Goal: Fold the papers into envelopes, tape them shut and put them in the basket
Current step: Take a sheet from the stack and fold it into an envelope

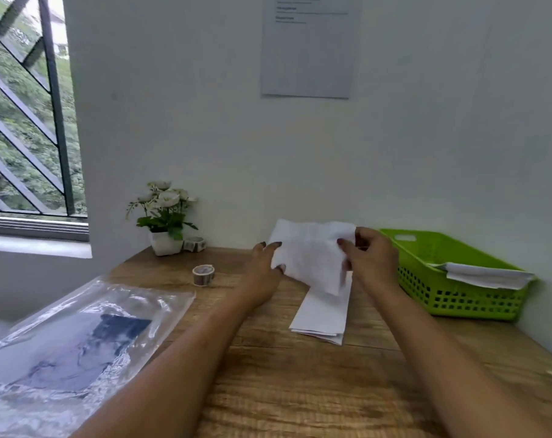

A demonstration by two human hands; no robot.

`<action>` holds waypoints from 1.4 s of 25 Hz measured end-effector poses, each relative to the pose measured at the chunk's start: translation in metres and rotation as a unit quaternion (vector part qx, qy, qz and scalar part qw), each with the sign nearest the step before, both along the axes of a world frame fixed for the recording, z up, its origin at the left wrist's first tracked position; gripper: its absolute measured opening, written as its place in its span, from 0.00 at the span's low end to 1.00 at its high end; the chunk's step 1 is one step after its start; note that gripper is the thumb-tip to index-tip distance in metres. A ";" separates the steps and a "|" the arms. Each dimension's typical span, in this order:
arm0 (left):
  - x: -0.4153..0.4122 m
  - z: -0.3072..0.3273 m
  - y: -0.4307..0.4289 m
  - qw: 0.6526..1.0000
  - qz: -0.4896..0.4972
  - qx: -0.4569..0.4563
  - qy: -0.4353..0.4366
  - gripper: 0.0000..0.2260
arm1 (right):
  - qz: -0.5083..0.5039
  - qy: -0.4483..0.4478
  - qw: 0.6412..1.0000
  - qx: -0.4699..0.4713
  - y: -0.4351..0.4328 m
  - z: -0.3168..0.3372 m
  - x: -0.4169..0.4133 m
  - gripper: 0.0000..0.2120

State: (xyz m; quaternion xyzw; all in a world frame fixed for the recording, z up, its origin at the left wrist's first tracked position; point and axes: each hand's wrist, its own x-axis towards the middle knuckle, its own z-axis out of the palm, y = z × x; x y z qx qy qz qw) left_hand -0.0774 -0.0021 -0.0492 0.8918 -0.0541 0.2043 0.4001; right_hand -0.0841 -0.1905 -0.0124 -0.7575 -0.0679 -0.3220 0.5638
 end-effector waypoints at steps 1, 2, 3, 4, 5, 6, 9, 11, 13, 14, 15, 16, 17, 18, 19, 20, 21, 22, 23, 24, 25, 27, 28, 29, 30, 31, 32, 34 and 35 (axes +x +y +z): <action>-0.003 0.001 0.001 0.999 -0.014 -0.034 -0.027 0.23 | -0.043 -0.082 0.993 -0.069 0.000 0.000 -0.005 0.05; -0.009 0.003 0.001 0.996 -0.031 -0.072 -0.049 0.22 | -0.062 -0.157 0.976 -0.140 0.002 -0.002 -0.010 0.04; -0.013 0.006 0.002 0.992 -0.042 -0.102 -0.063 0.22 | -0.062 -0.208 0.953 -0.209 0.005 -0.004 -0.016 0.04; -0.016 0.007 0.004 0.989 -0.043 -0.122 -0.072 0.21 | -0.055 -0.232 0.930 -0.279 0.009 -0.009 -0.021 0.05; -0.017 0.007 0.007 0.988 -0.030 -0.132 -0.077 0.19 | -0.046 -0.231 0.909 -0.343 0.015 -0.014 -0.026 0.06; -0.018 0.007 0.011 0.988 -0.009 -0.133 -0.080 0.18 | -0.031 -0.214 0.894 -0.393 0.022 -0.019 -0.029 0.08; -0.023 0.005 0.023 0.998 0.022 -0.038 -0.038 0.14 | 0.040 -0.141 0.881 -0.449 0.040 -0.029 -0.041 0.12; -0.030 0.001 0.024 0.998 -0.008 0.061 0.034 0.11 | 0.094 -0.086 0.884 -0.449 0.044 -0.035 -0.044 0.13; -0.040 -0.001 0.020 0.983 -0.033 0.138 0.114 0.12 | 0.164 -0.024 0.880 -0.446 0.041 -0.036 -0.045 0.13; -0.042 0.000 0.019 0.974 -0.042 0.166 0.150 0.14 | 0.196 0.010 0.878 -0.436 0.037 -0.035 -0.044 0.12; -0.043 0.001 0.018 0.965 -0.051 0.184 0.179 0.17 | 0.210 0.040 0.883 -0.419 0.032 -0.033 -0.042 0.11; -0.043 0.001 0.019 0.958 -0.058 0.197 0.199 0.20 | 0.199 0.057 0.897 -0.391 0.025 -0.031 -0.038 0.10; -0.043 0.003 0.020 0.953 -0.063 0.206 0.213 0.22 | 0.165 0.065 0.916 -0.361 0.018 -0.030 -0.033 0.09; -0.043 0.003 0.021 0.949 -0.066 0.213 0.221 0.24 | 0.124 0.070 0.929 -0.343 0.009 -0.029 -0.028 0.09; -0.042 0.004 0.022 0.948 -0.068 0.216 0.224 0.25 | 0.094 0.089 0.928 -0.348 0.001 -0.030 -0.023 0.09; -0.042 0.004 0.022 0.948 -0.069 0.217 0.221 0.25 | 0.083 0.127 0.912 -0.382 -0.006 -0.031 -0.019 0.12; -0.042 0.004 0.022 0.951 -0.070 0.215 0.213 0.25 | 0.080 0.179 0.877 -0.439 -0.011 -0.033 -0.015 0.16; -0.042 0.004 0.022 0.953 -0.070 0.211 0.205 0.24 | 0.072 0.221 0.838 -0.493 -0.014 -0.035 -0.013 0.19; -0.043 0.004 0.023 0.956 -0.070 0.207 0.198 0.24 | 0.052 0.249 0.811 -0.526 -0.014 -0.036 -0.010 0.22; -0.042 0.004 0.023 0.957 -0.068 0.206 0.193 0.23 | 0.029 0.260 0.804 -0.534 -0.014 -0.035 -0.008 0.24; -0.042 0.004 0.024 0.958 -0.066 0.208 0.189 0.23 | 0.008 0.269 0.805 -0.528 -0.013 -0.034 -0.006 0.28; -0.043 0.004 0.023 0.958 -0.057 0.225 0.170 0.22 | -0.018 0.289 0.805 -0.518 -0.012 -0.035 -0.006 0.39; -0.043 0.004 0.022 0.957 -0.053 0.238 0.156 0.21 | -0.020 0.308 0.802 -0.511 -0.011 -0.036 -0.007 0.44; -0.043 0.005 0.021 0.955 -0.050 0.255 0.140 0.19 | -0.018 0.333 0.801 -0.497 -0.010 -0.036 -0.009 0.48; -0.043 0.005 0.019 0.951 -0.049 0.277 0.127 0.18 | -0.015 0.350 0.803 -0.482 -0.008 -0.035 -0.010 0.49; -0.043 0.006 0.017 0.945 -0.051 0.300 0.116 0.17 | -0.014 0.361 0.805 -0.471 -0.006 -0.034 -0.010 0.47; -0.043 0.006 0.014 0.939 -0.053 0.322 0.105 0.16 | -0.014 0.361 0.807 -0.467 -0.005 -0.033 -0.010 0.43; -0.042 0.004 0.011 0.933 -0.052 0.346 0.085 0.15 | -0.018 0.351 0.811 -0.468 -0.002 -0.032 -0.011 0.37; -0.041 0.003 0.010 0.932 -0.049 0.350 0.075 0.15 | -0.016 0.351 0.812 -0.466 -0.001 -0.032 -0.011 0.34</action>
